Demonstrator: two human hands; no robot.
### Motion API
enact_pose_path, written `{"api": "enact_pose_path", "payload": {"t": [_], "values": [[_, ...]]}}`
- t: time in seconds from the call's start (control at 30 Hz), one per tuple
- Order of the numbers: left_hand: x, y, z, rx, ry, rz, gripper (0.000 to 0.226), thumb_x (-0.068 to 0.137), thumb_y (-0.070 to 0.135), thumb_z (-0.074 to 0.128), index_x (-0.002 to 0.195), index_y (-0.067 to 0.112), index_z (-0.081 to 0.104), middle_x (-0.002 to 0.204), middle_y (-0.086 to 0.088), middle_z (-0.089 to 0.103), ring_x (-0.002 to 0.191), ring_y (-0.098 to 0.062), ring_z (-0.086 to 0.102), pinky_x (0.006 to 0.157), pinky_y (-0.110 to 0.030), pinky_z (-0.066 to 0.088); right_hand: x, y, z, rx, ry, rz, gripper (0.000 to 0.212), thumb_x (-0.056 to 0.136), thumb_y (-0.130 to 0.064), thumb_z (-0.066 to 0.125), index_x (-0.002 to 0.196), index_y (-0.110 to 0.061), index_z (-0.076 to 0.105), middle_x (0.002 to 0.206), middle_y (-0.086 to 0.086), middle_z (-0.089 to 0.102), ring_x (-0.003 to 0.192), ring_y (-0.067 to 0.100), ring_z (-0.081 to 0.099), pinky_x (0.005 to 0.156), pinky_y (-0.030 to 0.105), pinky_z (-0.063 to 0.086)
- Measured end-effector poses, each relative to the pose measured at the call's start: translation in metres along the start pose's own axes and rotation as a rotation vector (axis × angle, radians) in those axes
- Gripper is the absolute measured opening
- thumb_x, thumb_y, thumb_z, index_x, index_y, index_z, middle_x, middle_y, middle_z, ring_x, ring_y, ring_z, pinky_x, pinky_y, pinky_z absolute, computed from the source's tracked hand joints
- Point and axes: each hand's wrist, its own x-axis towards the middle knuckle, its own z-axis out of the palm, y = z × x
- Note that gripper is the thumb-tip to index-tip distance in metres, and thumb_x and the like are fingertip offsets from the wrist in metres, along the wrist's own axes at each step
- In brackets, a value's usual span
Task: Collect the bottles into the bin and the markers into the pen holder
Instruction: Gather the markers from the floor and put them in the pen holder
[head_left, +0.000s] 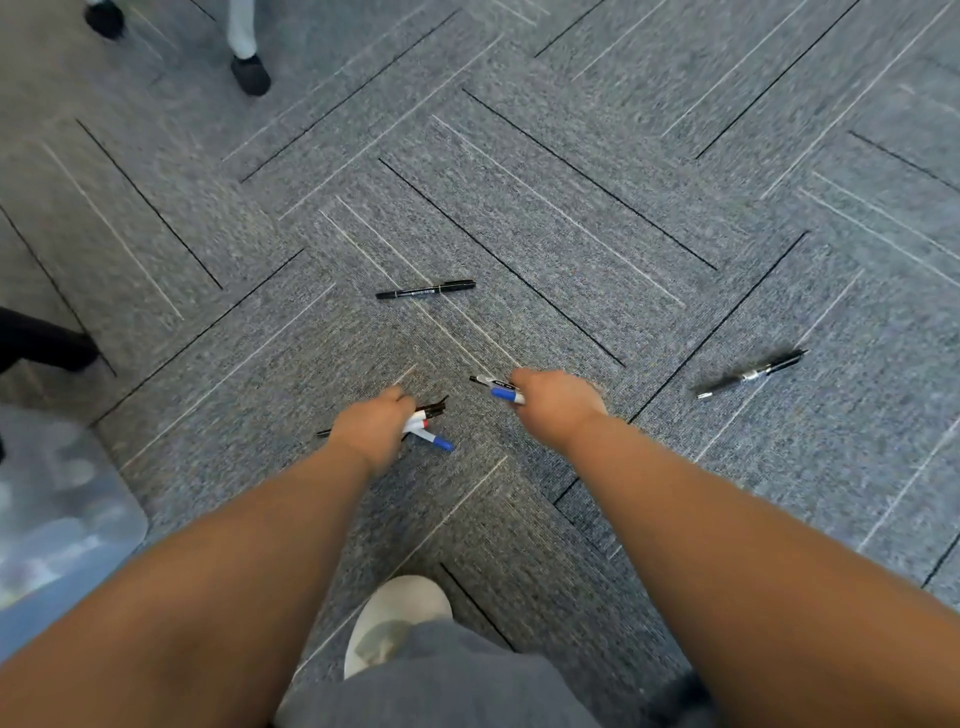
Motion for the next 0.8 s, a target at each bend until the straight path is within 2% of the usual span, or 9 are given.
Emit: {"api": "enact_pose_path", "payload": {"t": [0.1,0.23,0.3,0.4,0.47,0.6,0.7,0.77,0.8], "values": [[0.008,0.0,0.007,0.029,-0.008,0.036,0.03,0.089,0.008,0.055,0.117,0.015,0.051,0.117,-0.001,0.049,0.088,-0.021,0.062,0.071,-0.03,0.054,0.009,-0.002,0.007,-0.016,0.003,0.017,0.011,0.098,-0.021,0.045,0.107,-0.019,0.051,0.069,-0.006,0.046,0.059,0.01,0.048,0.049,0.021,0.045],[0.016,-0.001,0.014,0.063,-0.04,0.086,0.033,0.089,0.01,0.056,0.12,0.016,0.049,0.119,-0.002,0.048,0.081,-0.016,0.058,0.072,-0.029,0.056,0.014,0.002,0.015,0.005,0.0,0.061,0.011,0.097,-0.022,0.046,0.106,-0.019,0.053,0.069,-0.007,0.047,0.063,0.01,0.05,0.054,0.021,0.048],[0.017,0.0,0.015,0.086,-0.076,0.105,0.034,0.089,0.011,0.054,0.123,0.016,0.048,0.121,-0.002,0.048,0.086,-0.017,0.059,0.07,-0.028,0.053,0.016,0.002,0.018,0.014,-0.014,0.08,0.012,0.097,-0.022,0.046,0.106,-0.019,0.053,0.07,-0.007,0.047,0.065,0.011,0.051,0.053,0.019,0.047],[0.018,0.006,0.013,0.065,-0.113,0.13,0.036,0.091,0.021,0.054,0.125,0.016,0.045,0.119,-0.002,0.051,0.097,-0.019,0.059,0.076,-0.029,0.051,0.018,0.0,0.017,0.041,-0.02,0.096,0.014,0.097,-0.023,0.045,0.107,-0.018,0.054,0.071,-0.006,0.048,0.067,0.013,0.053,0.059,0.023,0.053],[0.021,0.008,0.01,-0.004,-0.081,0.113,0.033,0.091,0.025,0.053,0.121,0.015,0.045,0.114,-0.002,0.054,0.095,-0.019,0.058,0.077,-0.03,0.048,0.02,-0.003,0.016,0.063,-0.021,0.11,0.014,0.098,-0.023,0.044,0.107,-0.018,0.053,0.071,-0.006,0.048,0.066,0.013,0.053,0.061,0.025,0.055],[0.031,0.004,-0.007,-0.059,0.08,0.047,0.023,0.094,0.028,0.047,0.113,0.016,0.047,0.104,-0.001,0.058,0.089,-0.015,0.046,0.077,-0.026,0.046,0.026,-0.003,0.014,0.18,0.005,0.18,0.013,0.098,-0.025,0.042,0.105,-0.017,0.051,0.073,-0.004,0.051,0.059,0.011,0.051,0.049,0.021,0.047],[0.044,0.002,-0.022,-0.129,0.146,-0.013,0.023,0.095,0.024,0.047,0.115,0.014,0.044,0.093,-0.002,0.055,0.082,-0.017,0.052,0.072,-0.029,0.05,0.032,-0.002,0.013,0.258,0.028,0.209,0.015,0.098,-0.026,0.043,0.105,-0.015,0.05,0.074,-0.002,0.052,0.059,0.011,0.051,0.05,0.021,0.047],[0.056,-0.001,-0.033,-0.178,0.179,-0.042,0.026,0.094,0.017,0.048,0.118,0.013,0.04,0.095,-0.004,0.054,0.076,-0.019,0.056,0.068,-0.033,0.054,0.035,-0.002,0.012,0.284,0.034,0.217,0.015,0.098,-0.024,0.043,0.107,-0.014,0.05,0.075,-0.002,0.053,0.061,0.011,0.053,0.054,0.023,0.052],[0.064,-0.003,-0.039,-0.174,0.193,-0.047,0.029,0.093,0.014,0.049,0.12,0.013,0.039,0.104,-0.007,0.054,0.074,-0.02,0.056,0.067,-0.035,0.054,0.036,-0.001,0.012,0.295,0.038,0.223,0.015,0.098,-0.024,0.044,0.107,-0.014,0.05,0.076,-0.002,0.054,0.062,0.013,0.054,0.057,0.025,0.054]]}}
